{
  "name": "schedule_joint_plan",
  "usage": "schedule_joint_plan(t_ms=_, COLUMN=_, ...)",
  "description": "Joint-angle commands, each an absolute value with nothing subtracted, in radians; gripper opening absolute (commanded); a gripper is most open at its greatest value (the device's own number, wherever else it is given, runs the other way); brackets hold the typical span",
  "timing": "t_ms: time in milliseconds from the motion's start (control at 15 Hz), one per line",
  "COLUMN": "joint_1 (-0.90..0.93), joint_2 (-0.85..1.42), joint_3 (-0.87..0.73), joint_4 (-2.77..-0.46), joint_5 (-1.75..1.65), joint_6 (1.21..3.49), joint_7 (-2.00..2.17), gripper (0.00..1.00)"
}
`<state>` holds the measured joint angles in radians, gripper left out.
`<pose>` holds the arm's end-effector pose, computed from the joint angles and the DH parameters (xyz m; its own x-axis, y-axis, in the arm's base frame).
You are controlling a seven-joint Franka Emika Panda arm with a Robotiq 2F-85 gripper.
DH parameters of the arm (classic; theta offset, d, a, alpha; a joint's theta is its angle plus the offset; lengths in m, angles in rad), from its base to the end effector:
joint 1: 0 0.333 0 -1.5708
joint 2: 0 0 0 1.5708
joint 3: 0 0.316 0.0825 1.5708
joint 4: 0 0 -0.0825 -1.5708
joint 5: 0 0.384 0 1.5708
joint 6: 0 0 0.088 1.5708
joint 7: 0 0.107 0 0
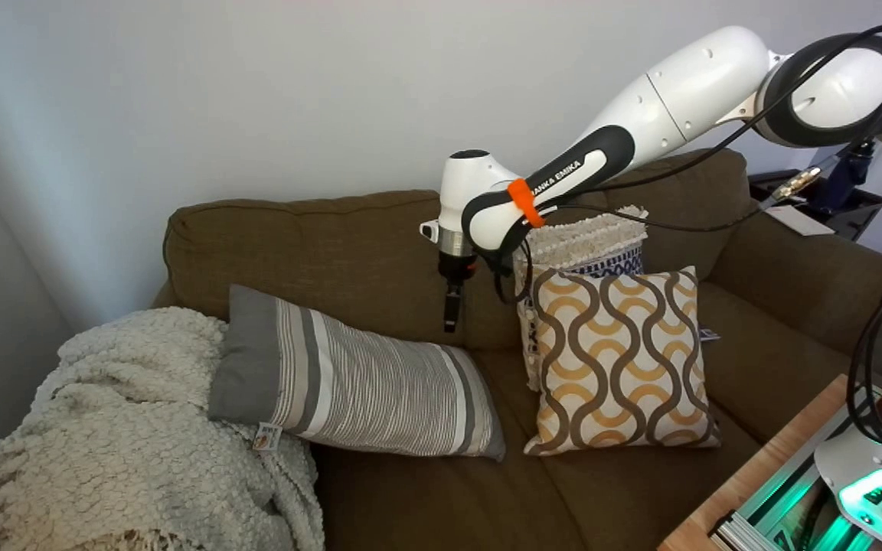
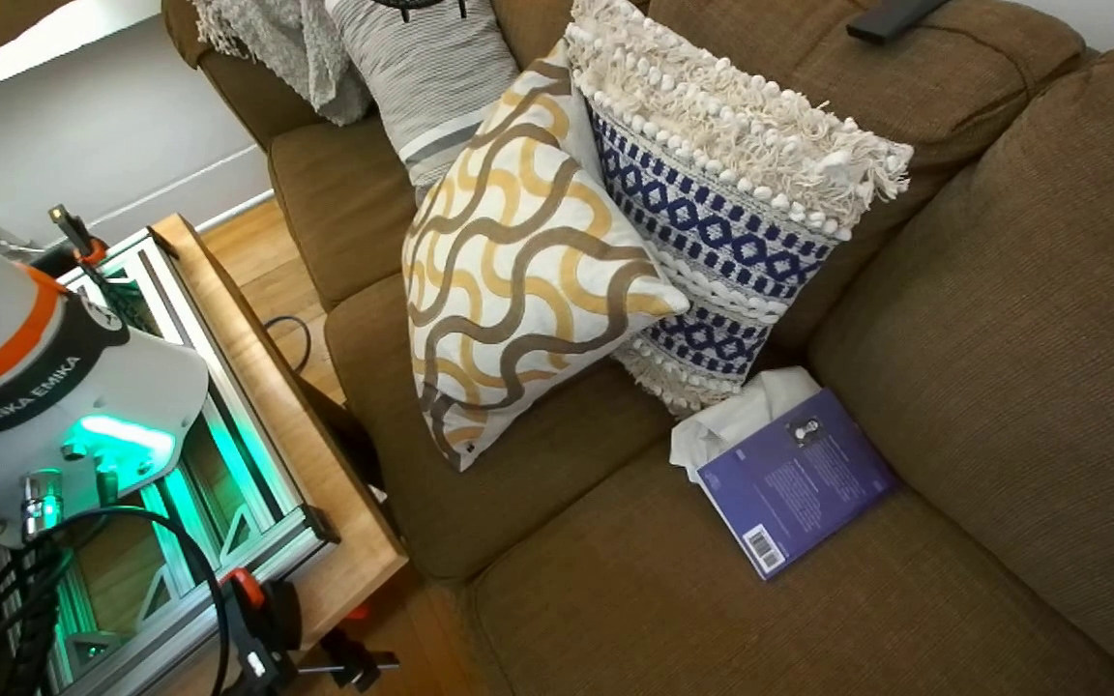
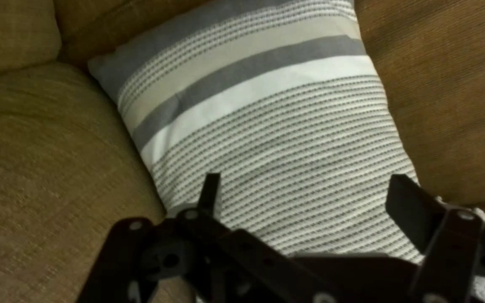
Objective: Put the big pillow on top of the small two pillows
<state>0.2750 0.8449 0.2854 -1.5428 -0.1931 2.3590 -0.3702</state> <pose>0.6124 0.3465 0.1660 0.5617 0.8265 0.0382 0.8267 -0.5588 -0.0661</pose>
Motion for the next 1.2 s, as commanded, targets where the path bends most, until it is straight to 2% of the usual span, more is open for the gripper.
schedule_joint_plan(t_ms=0, joint_1=0.231, joint_2=0.918, joint_3=0.365, joint_4=-1.532, joint_5=-0.153, joint_6=2.48, joint_7=-0.544, gripper=1.0)
schedule_joint_plan(t_ms=533, joint_1=0.201, joint_2=1.087, joint_3=0.504, joint_4=-1.462, joint_5=-0.17, joint_6=2.645, joint_7=-0.95, gripper=1.0)
schedule_joint_plan(t_ms=1133, joint_1=0.292, joint_2=1.384, joint_3=0.456, joint_4=-1.07, joint_5=-0.169, joint_6=2.64, joint_7=-1.084, gripper=1.0)
